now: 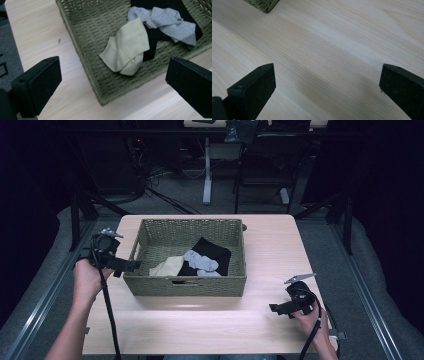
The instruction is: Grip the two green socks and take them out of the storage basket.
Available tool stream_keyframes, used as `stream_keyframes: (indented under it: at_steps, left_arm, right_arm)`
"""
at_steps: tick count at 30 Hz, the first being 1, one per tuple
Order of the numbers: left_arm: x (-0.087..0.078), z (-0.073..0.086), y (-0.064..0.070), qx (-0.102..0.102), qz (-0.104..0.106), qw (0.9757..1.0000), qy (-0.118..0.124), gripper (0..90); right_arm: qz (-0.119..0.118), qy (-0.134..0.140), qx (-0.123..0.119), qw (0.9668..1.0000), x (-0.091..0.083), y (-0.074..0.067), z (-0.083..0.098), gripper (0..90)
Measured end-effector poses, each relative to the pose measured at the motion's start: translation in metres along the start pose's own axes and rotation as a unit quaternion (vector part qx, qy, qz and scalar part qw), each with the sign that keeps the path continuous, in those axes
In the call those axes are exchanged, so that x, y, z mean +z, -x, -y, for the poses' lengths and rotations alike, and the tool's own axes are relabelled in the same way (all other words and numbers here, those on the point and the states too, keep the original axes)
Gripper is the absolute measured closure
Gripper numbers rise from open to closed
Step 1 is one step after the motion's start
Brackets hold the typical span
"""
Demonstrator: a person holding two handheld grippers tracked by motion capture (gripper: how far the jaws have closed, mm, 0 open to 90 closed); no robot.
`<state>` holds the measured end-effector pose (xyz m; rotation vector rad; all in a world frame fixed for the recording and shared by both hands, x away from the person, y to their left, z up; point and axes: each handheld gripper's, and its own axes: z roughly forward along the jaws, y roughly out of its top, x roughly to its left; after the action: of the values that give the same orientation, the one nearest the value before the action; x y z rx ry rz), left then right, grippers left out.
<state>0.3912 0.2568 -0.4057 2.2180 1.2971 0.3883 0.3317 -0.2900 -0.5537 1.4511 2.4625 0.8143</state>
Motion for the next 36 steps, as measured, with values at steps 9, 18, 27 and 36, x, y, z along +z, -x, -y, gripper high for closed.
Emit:
stream_keyframes:
  at_steps: [9, 18, 27, 36]
  left_arm:
    - [0.030, -0.032, 0.007, 0.012, 0.021, 0.9993, -0.028, 0.1]
    - [0.071, -0.051, 0.010, 0.019, 0.032, 0.9961, -0.080, 0.1]
    - [0.099, -0.057, 0.016, 0.020, 0.037, 0.9927, -0.113, 2.4]
    - [0.135, -0.060, 0.019, 0.003, 0.065, 0.9868, -0.148, 20.6]
  right_arm:
    - [-0.003, -0.003, -0.003, 1.0000, 0.000, -0.001, 0.000, 0.2]
    - [-0.002, -0.004, -0.005, 1.0000, -0.002, -0.001, -0.001, 0.4]
    - [-0.006, -0.003, -0.003, 1.0000, -0.001, 0.000, 0.000, 0.5]
    - [-0.006, -0.004, 0.000, 1.0000, -0.001, 0.001, 0.000, 0.6]
